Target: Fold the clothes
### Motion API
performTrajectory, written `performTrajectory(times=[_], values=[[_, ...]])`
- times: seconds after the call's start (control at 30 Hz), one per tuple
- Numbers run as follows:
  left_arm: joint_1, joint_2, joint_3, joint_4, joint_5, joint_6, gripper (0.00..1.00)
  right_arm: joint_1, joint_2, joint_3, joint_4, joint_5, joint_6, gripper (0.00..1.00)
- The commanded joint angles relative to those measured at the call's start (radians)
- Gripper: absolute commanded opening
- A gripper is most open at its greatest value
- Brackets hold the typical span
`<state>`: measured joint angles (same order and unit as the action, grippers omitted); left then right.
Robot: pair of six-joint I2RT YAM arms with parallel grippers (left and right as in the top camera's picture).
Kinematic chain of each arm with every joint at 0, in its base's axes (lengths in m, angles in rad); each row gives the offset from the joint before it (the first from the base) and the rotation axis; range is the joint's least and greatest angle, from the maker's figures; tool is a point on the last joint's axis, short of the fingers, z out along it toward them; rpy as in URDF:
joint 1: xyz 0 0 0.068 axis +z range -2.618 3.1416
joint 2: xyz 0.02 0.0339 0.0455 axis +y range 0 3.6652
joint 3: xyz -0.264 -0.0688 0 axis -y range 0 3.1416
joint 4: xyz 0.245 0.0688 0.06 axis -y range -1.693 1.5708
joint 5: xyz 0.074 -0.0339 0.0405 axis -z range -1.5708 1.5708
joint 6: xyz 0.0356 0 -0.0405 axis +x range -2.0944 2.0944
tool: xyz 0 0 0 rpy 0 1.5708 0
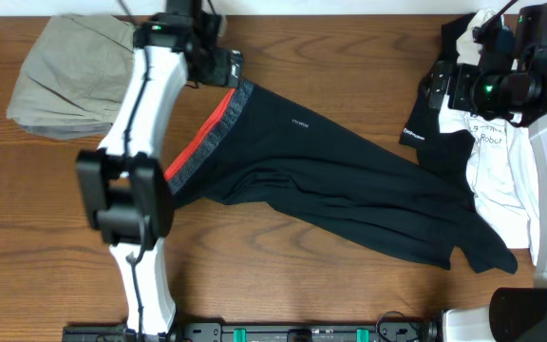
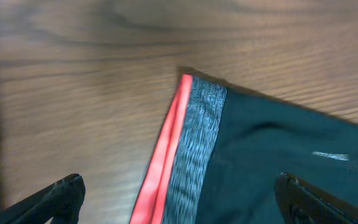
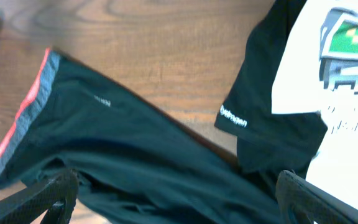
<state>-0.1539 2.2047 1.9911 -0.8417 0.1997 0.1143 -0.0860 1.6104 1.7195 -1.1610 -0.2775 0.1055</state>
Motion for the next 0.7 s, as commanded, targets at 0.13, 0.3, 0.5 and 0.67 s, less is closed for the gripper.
performTrajectory(times=[0.13,0.3,0.5,0.67], values=[[-0.014,0.119,0.037,0.035,-0.027,0.133,0.99,-0.002,-0.002,-0.002,-0.021,-0.007,-0.036,0.99],[-0.017,0.153,0.036,0.079,-0.027,0.148,0.99,-0.002,-0.002,-0.001,-0.02,-0.003,-0.036,0.99],[-0.029,0.187,0.035,0.099,-0.023,0.171,0.99,-0.002,-0.002,-0.002,-0.022,0.019,-0.042,0.99],[-0.053,0.211,0.033,0.089,-0.001,0.206,0.98,-0.002,-0.002,-0.002,-0.021,0.019,-0.043,0.99]])
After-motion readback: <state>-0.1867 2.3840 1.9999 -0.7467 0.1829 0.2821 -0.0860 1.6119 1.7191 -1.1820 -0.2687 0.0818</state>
